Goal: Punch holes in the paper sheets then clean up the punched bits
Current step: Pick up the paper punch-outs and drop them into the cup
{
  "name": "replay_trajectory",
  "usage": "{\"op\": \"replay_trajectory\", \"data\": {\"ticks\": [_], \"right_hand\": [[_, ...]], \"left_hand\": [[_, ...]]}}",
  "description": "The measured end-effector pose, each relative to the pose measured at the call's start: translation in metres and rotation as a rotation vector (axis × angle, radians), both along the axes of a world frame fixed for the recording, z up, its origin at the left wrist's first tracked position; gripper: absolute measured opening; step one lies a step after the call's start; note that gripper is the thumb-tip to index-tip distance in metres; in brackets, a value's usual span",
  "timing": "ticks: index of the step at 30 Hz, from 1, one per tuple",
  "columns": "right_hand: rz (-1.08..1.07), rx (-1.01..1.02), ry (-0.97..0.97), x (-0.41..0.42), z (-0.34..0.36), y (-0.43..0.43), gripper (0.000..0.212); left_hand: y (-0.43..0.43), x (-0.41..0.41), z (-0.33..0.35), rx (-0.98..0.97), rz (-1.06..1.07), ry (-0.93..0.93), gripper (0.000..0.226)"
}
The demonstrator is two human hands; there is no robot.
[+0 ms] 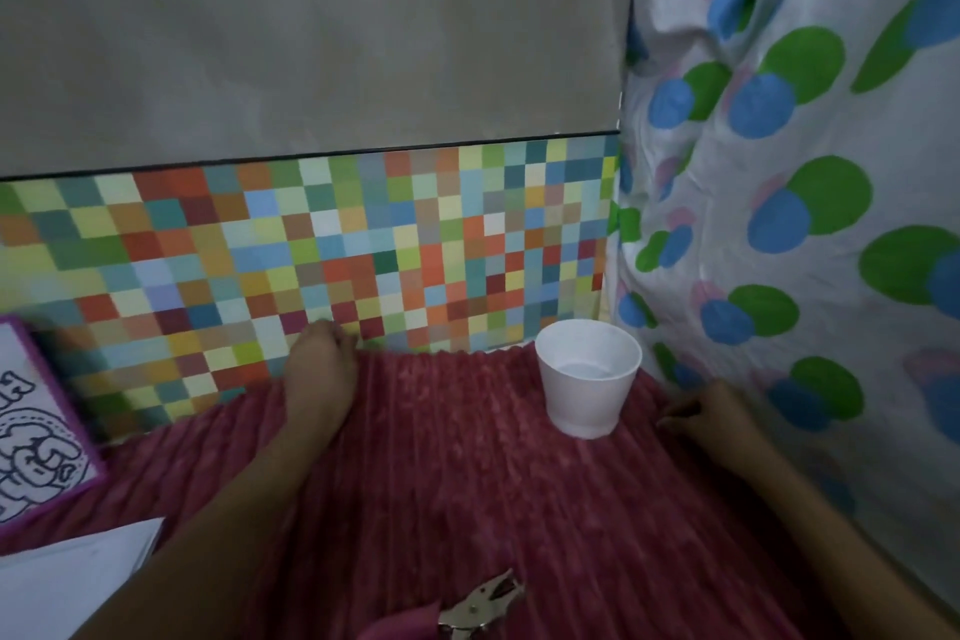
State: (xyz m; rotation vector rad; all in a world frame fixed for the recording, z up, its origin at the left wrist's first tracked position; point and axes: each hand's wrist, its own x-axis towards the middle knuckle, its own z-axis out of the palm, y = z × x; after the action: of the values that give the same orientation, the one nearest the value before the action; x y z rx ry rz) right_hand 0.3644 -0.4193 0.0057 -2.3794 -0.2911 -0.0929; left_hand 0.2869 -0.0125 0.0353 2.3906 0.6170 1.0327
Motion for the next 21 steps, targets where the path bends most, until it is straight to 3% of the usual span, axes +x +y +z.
{"op": "replay_trajectory", "data": {"ticks": [3, 6, 11, 16, 21], "right_hand": [[-0.005, -0.027, -0.062, 0.000, -0.009, 0.001, 0.012], [-0.017, -0.071, -0.086, 0.006, -0.014, 0.004, 0.026], [-0.058, -0.068, 0.041, 0.018, -0.008, 0.009, 0.025], [-0.116, -0.023, 0.110, 0.017, 0.002, -0.002, 0.030], [-0.089, 0.186, -0.192, 0.006, 0.036, 0.012, 0.039]], "left_hand": [[-0.032, 0.008, 0.021, -0.051, -0.076, -0.029, 0.017], [-0.088, 0.012, 0.044, -0.076, -0.316, -0.105, 0.016], [-0.178, 0.017, 0.068, 0.119, -0.754, -0.076, 0.014], [-0.200, 0.029, 0.053, 0.281, -0.743, 0.149, 0.026], [-0.187, 0.025, 0.046, 0.162, -0.744, 0.107, 0.019]]}}
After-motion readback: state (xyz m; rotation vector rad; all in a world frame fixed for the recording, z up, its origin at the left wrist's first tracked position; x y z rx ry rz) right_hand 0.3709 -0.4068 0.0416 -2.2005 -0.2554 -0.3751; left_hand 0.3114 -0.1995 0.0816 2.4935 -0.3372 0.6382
